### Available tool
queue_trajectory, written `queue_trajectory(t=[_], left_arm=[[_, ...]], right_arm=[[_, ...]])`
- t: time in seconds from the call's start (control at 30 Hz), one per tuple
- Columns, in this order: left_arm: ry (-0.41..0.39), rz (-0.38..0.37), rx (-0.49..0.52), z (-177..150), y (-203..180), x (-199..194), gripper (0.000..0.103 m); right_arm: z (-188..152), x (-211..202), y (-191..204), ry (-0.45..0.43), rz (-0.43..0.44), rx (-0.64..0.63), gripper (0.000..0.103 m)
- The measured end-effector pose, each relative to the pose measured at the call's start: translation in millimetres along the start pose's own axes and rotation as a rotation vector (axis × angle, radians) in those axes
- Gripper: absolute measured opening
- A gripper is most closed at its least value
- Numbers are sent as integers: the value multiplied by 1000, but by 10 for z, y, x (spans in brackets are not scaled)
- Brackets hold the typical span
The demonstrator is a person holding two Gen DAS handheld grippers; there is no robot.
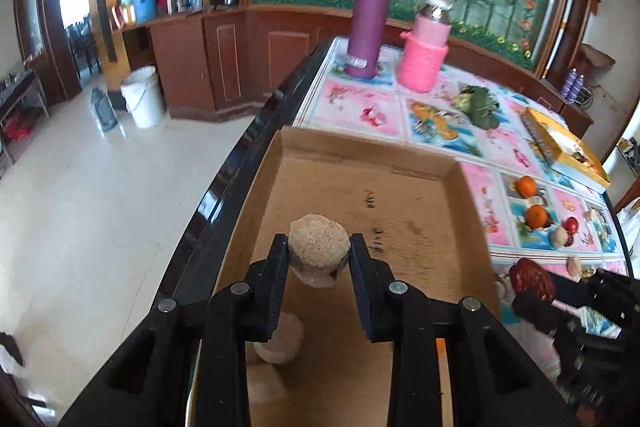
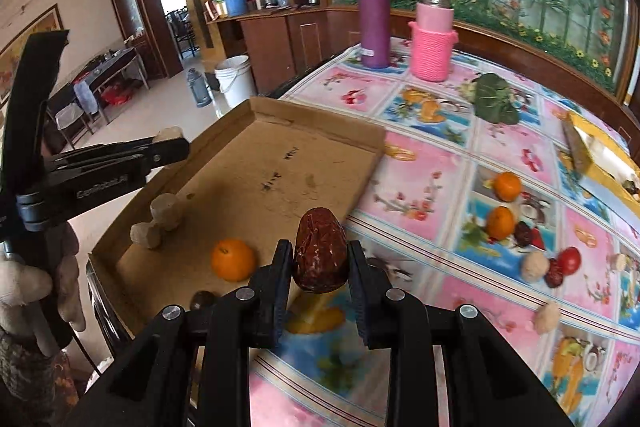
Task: Organize fruits
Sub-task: 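Carry the cake and red date into the cardboard tray and open both tools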
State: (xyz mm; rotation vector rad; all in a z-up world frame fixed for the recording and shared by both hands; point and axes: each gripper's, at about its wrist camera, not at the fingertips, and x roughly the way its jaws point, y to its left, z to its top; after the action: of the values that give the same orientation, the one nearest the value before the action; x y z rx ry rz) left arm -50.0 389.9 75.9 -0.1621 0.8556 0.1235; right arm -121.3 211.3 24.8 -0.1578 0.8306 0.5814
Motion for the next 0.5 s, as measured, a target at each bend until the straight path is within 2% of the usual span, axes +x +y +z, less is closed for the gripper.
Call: queue_trajectory(t=[0.1, 0.23, 0.5], left_arm=[[63, 3, -21, 41, 78, 240, 30], [137, 21, -40, 57, 159, 471, 30], [175, 28, -59, 19, 219, 558, 30]], right_arm=[[99, 264, 157, 33, 38, 3, 30], [215, 586, 265, 73, 33, -16, 30], [261, 932, 350, 135, 49, -39, 30]])
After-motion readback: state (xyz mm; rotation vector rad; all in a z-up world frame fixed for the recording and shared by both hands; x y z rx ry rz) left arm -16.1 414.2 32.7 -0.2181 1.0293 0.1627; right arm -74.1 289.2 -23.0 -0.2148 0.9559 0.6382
